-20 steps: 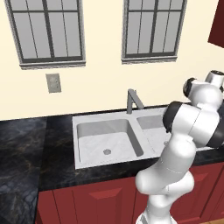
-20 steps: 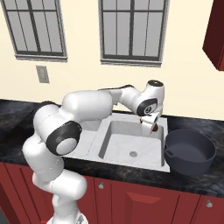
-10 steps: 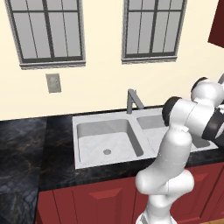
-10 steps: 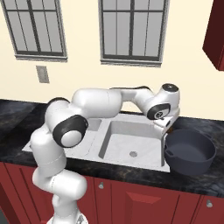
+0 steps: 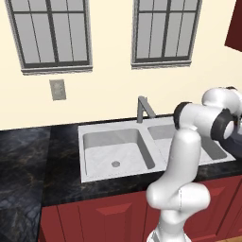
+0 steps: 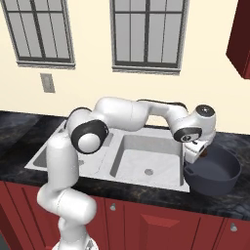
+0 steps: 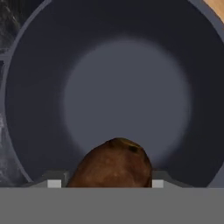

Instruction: Dump the sweet potato from the pot into the sink. Then turn on the water and wash the sweet potato. Then turn off the water and put the sweet potato back in the pot.

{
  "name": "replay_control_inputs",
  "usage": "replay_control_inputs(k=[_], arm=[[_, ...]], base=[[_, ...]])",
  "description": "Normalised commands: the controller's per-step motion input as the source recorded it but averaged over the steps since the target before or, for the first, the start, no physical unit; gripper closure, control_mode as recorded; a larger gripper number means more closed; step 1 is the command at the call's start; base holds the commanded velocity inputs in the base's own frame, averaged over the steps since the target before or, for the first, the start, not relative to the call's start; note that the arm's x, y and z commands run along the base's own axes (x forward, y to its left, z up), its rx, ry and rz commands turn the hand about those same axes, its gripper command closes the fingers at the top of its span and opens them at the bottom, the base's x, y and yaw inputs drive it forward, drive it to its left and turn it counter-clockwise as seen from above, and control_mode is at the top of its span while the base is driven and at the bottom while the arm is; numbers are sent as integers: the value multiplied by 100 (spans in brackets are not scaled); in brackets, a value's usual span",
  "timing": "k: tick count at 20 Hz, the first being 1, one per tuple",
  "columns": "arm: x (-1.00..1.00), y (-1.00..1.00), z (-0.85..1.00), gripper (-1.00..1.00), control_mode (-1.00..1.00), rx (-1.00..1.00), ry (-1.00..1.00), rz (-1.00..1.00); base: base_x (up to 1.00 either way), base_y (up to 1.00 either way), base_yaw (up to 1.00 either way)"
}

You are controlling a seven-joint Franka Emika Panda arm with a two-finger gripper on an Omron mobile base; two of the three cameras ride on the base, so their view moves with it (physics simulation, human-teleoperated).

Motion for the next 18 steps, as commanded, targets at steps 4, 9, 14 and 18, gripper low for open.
replay_control_inputs(k=[4, 9, 14, 18], arm=[[-1, -46, -20, 100, -100, 2, -4, 0], [0, -31, -22, 100, -100, 0, 0, 0], [0, -7, -25, 100, -100, 0, 0, 0], [0, 0, -19, 100, -100, 0, 0, -1]], base=[[0, 0, 0], [0, 0, 0], [0, 0, 0], [0, 0, 0]])
